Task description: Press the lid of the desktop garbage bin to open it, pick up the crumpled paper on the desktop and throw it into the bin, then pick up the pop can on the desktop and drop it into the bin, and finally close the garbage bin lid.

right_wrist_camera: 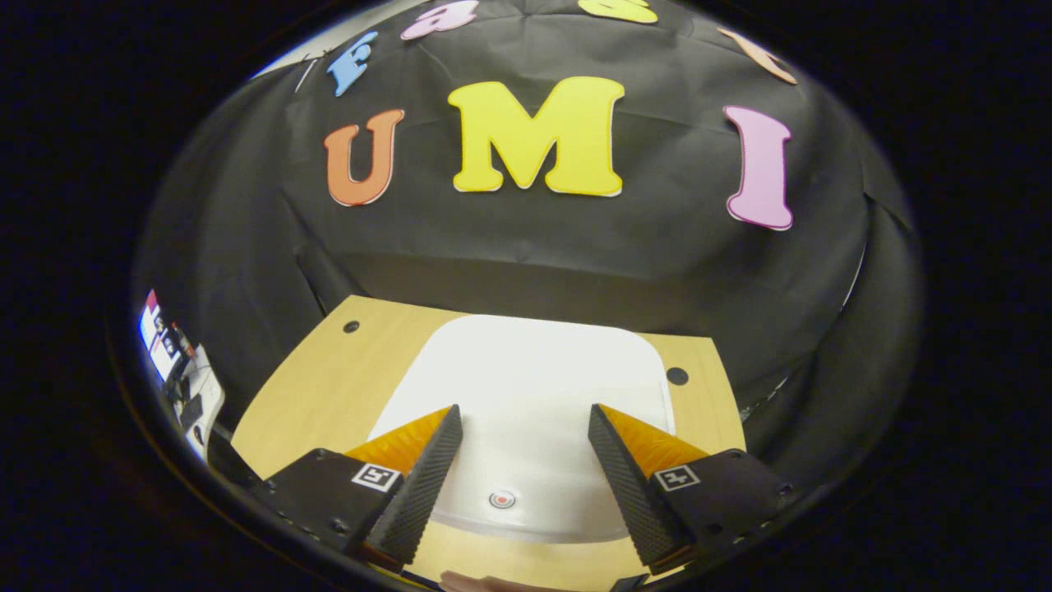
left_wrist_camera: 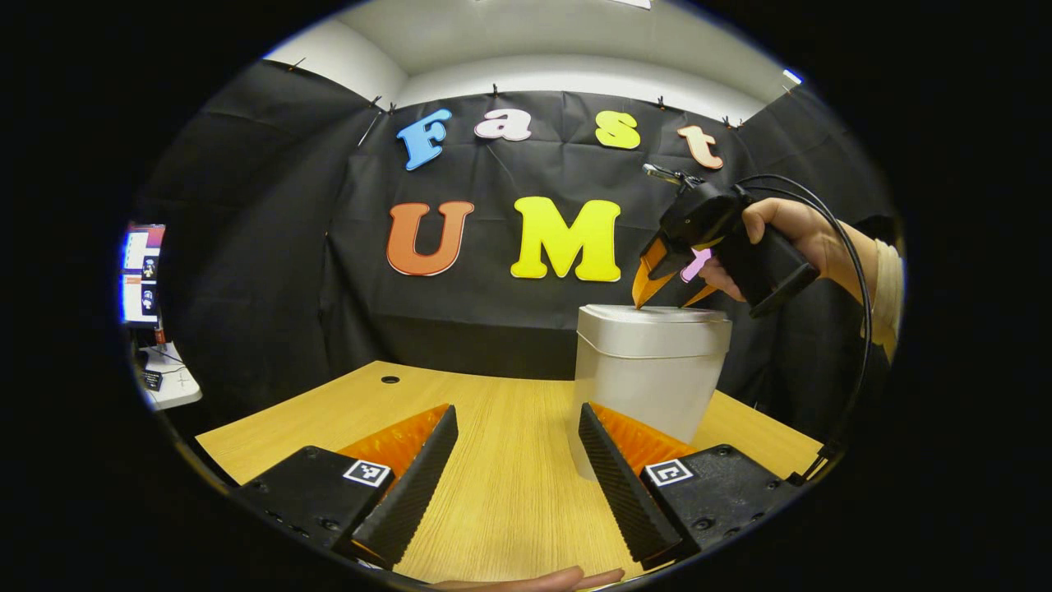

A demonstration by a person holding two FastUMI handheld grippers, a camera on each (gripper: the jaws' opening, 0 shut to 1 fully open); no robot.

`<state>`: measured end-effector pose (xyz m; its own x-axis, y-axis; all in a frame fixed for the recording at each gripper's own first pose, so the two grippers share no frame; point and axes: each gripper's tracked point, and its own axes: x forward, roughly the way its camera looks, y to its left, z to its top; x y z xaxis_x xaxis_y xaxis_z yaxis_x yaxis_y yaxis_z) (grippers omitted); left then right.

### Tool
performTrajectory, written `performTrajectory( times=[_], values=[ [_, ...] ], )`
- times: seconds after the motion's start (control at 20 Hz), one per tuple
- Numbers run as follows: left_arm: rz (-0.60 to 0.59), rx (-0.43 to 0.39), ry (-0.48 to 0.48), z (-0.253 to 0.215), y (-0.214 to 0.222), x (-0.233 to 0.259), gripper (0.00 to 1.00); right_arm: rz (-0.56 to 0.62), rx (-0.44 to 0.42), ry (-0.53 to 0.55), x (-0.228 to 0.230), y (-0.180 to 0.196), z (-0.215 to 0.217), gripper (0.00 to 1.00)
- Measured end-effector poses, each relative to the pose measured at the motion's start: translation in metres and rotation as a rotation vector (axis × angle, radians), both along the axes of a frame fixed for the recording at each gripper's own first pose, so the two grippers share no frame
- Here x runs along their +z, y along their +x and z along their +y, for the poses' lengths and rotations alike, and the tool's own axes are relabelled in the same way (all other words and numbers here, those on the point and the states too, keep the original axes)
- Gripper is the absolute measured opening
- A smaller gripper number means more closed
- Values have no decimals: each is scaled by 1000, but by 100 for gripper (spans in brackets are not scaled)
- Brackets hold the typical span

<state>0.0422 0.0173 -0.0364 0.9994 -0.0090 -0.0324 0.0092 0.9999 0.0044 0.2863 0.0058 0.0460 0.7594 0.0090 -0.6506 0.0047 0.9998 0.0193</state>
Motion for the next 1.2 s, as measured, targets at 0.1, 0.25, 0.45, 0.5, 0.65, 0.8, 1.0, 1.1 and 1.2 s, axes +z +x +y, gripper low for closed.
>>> performTrajectory(
  times=[0.1,0.25,0.45,0.5,0.65,0.8,1.0,1.1,1.2],
  values=[
    [-1,-2,-5,-1,3,-1,96,7,-2,-8,0,-5,-1,97],
    [15,-9,-11,-2,6,-6,96,11,14,-18,-2,-17,0,98],
    [20,-7,-19,-3,8,-9,96,-33,31,11,0,-39,-3,97],
    [21,-11,-23,-6,8,-9,96,-49,29,15,0,-44,-4,97],
    [20,-37,-32,-13,9,-10,96,-98,31,8,-3,-55,-4,97],
    [20,-43,-28,-11,8,-10,96,-147,28,-4,-4,-59,-4,97],
    [17,-28,-28,-5,9,-11,100,-200,40,-8,-8,-59,-2,98],
    [23,-31,-32,-5,10,-12,96,-217,33,18,-11,-59,-3,98],
    [29,-37,-36,-8,10,-14,96,-280,25,20,-14,-57,-3,98]
  ],
)
